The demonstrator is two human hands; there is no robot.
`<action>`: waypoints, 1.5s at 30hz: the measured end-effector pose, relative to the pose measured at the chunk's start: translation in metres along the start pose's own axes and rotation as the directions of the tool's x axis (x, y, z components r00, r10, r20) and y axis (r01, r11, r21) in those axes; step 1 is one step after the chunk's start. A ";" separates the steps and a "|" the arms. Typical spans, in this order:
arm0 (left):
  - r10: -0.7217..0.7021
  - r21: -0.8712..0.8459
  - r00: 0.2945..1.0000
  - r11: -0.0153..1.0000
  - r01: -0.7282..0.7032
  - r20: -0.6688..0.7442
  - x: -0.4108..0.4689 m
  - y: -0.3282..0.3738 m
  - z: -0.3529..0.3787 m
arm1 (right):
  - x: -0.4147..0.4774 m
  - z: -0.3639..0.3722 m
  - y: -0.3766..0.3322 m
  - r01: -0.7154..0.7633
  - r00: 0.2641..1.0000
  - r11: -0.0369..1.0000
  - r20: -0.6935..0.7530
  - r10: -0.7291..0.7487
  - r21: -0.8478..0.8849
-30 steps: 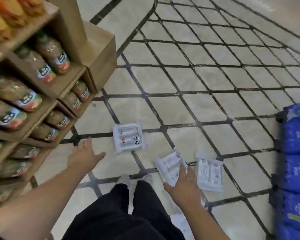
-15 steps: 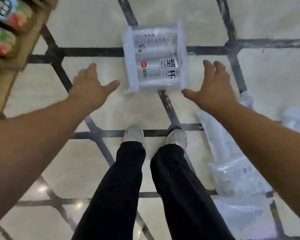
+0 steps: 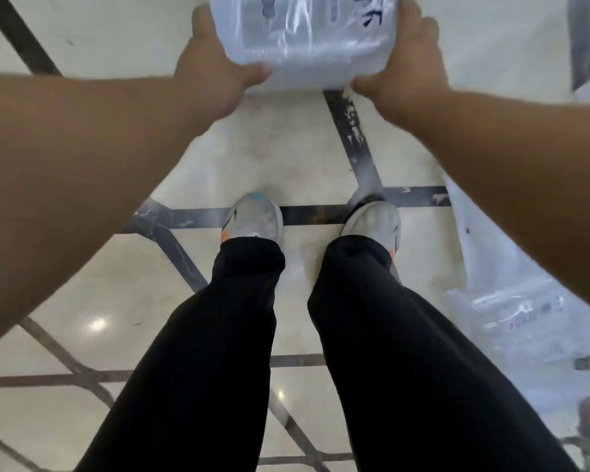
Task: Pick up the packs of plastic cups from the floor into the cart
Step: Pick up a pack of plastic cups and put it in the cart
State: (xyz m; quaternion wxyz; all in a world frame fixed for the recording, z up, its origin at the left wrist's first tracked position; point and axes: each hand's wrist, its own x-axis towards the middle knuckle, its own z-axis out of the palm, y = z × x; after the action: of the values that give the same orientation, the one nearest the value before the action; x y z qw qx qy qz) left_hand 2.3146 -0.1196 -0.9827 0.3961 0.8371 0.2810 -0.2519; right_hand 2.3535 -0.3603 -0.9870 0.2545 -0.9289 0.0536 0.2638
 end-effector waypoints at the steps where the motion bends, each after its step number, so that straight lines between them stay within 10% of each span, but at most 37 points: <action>1: 0.000 -0.010 1.000 1.000 0.001 0.017 -0.014 0.008 -0.009 | -0.011 -0.012 -0.007 -0.002 1.000 1.000 0.002 0.002 -0.014; 10: -0.007 -0.023 1.000 1.000 0.007 0.024 -0.248 0.171 -0.163 | -0.221 -0.229 -0.117 -0.100 0.995 0.990 0.037 0.097 0.102; 20: 0.452 0.003 0.888 0.891 -0.454 0.083 -0.483 0.379 -0.309 | -0.471 -0.472 -0.214 -0.133 0.901 0.963 -0.377 0.216 0.234; 33: 0.718 0.007 0.247 0.319 -0.948 0.651 -0.732 0.472 -0.141 | -0.798 -0.479 -0.099 -0.447 0.311 0.608 -0.523 0.794 0.656; 45: 0.432 -0.282 -0.234 0.050 -0.958 0.871 -1.018 0.315 0.022 | -1.104 -0.309 -0.012 -0.455 -0.161 0.190 -0.291 0.943 0.870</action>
State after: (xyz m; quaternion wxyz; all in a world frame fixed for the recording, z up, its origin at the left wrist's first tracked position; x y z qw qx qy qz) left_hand 1.7929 -0.5794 -0.1748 0.2745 0.6317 -0.6285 -0.3615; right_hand 1.5554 -0.5429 -0.1840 0.2039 -0.5887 0.7656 -0.1602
